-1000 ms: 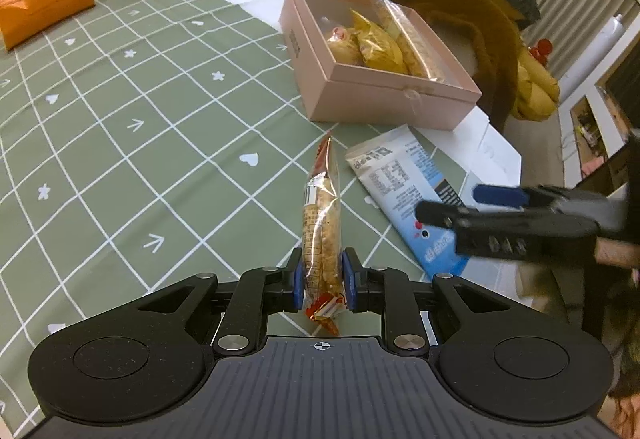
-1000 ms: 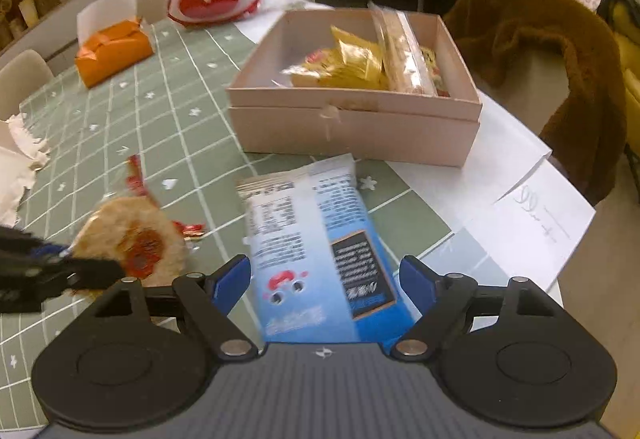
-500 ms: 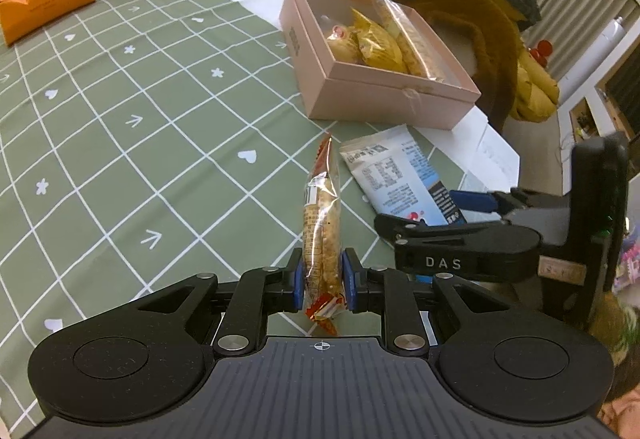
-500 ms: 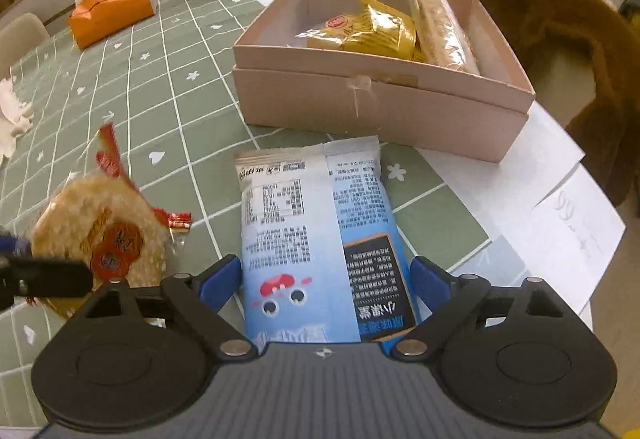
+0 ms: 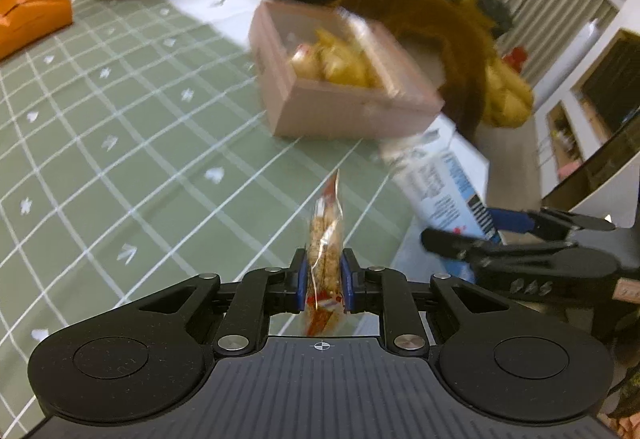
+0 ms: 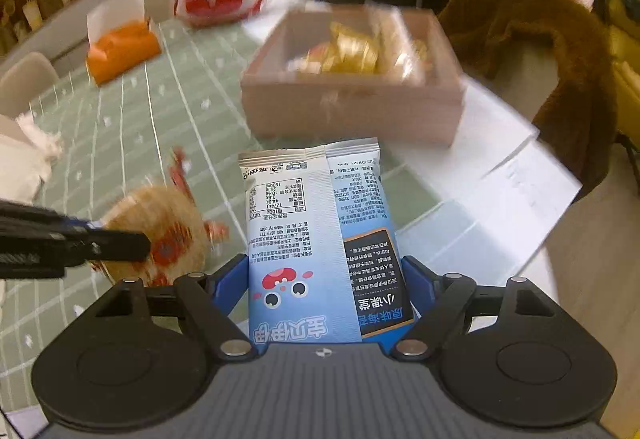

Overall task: Organize snacks
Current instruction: 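Carry both packets over the pink box and open both tools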

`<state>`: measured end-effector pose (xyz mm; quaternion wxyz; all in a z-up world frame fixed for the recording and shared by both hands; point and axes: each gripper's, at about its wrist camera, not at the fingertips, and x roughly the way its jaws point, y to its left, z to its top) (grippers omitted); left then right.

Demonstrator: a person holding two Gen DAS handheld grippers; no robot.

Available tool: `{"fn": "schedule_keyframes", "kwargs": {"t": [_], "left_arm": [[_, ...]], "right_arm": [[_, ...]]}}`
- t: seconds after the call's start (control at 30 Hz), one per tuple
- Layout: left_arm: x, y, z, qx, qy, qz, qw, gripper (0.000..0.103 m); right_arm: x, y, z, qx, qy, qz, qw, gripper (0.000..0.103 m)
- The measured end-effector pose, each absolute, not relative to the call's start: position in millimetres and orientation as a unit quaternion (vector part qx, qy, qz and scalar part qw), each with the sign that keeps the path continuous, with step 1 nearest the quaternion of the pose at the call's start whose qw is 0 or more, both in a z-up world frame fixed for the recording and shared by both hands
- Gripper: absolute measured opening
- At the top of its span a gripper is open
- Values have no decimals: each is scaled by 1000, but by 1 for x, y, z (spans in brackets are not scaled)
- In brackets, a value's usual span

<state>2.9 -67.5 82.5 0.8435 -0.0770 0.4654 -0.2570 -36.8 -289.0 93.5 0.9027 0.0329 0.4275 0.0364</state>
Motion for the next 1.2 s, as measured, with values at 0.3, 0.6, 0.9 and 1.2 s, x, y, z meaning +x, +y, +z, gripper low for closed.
{"fn": "schedule_keyframes", "kwargs": {"t": [0.3, 0.6, 0.9, 1.2], "left_arm": [[47, -84, 194, -95, 334, -313, 884, 21], [177, -97, 168, -229, 364, -298, 852, 28], [172, -71, 93, -175, 406, -185, 878, 28], [144, -63, 100, -82, 409, -162, 894, 28]], "right_arm": [[-9, -338, 243, 39, 264, 19, 964, 81], [51, -364, 277, 27, 257, -26, 966, 81], [115, -340, 207, 43, 334, -17, 941, 81], [203, -297, 123, 103, 421, -31, 901, 86]]}}
